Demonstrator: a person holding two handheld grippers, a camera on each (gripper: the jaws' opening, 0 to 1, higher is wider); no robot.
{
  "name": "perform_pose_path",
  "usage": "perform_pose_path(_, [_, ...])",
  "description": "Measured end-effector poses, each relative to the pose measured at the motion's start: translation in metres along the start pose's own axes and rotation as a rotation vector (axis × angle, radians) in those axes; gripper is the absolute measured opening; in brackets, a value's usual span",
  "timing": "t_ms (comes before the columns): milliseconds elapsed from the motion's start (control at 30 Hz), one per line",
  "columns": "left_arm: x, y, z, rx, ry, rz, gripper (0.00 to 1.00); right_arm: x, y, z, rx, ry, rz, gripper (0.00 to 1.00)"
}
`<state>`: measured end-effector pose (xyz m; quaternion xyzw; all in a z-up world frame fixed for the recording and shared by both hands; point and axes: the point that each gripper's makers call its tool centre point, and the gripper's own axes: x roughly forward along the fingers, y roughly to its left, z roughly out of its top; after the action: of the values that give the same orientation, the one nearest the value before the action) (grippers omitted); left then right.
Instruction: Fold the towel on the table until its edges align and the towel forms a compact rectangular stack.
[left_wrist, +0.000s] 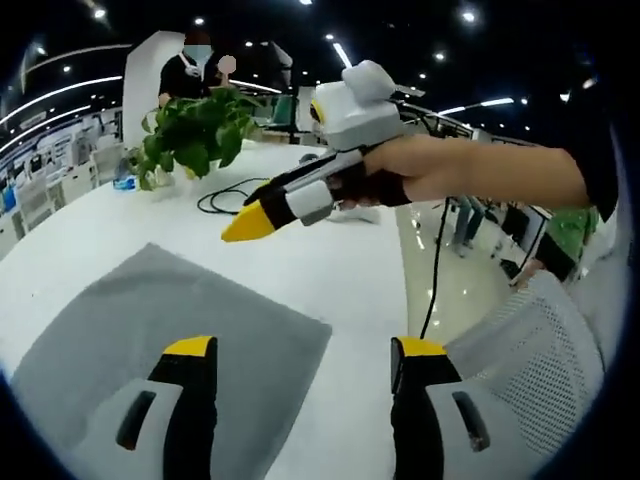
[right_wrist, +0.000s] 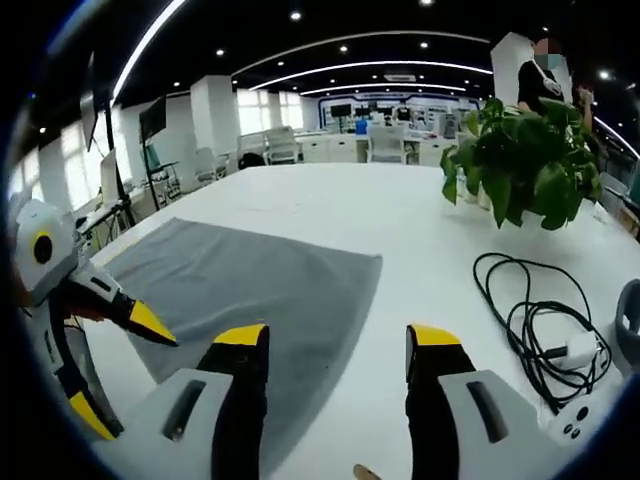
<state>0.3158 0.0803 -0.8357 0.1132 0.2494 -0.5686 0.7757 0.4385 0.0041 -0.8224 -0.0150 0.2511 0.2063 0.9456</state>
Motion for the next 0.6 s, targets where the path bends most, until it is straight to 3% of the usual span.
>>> perform_pose_path(467, [0.041, -0.020, -0.015, 0.043, 0.039, -0.080, 0.53, 0.046, -0.002, 0.012, 0.040, -0.021, 0.010, 0.49])
perform_pose_path(533, [0.049, -0.024, -0.011, 0.020, -0.005, -0.105, 0.49, 0.053, -0.003, 0.014, 0.036, -0.021, 0.010, 0.49])
perform_pose_path(600, [0.055, -0.026, -0.011, 0.015, -0.005, -0.118, 0.46, 0.057, -0.005, 0.014, 0.042, -0.021, 0.012, 0.49])
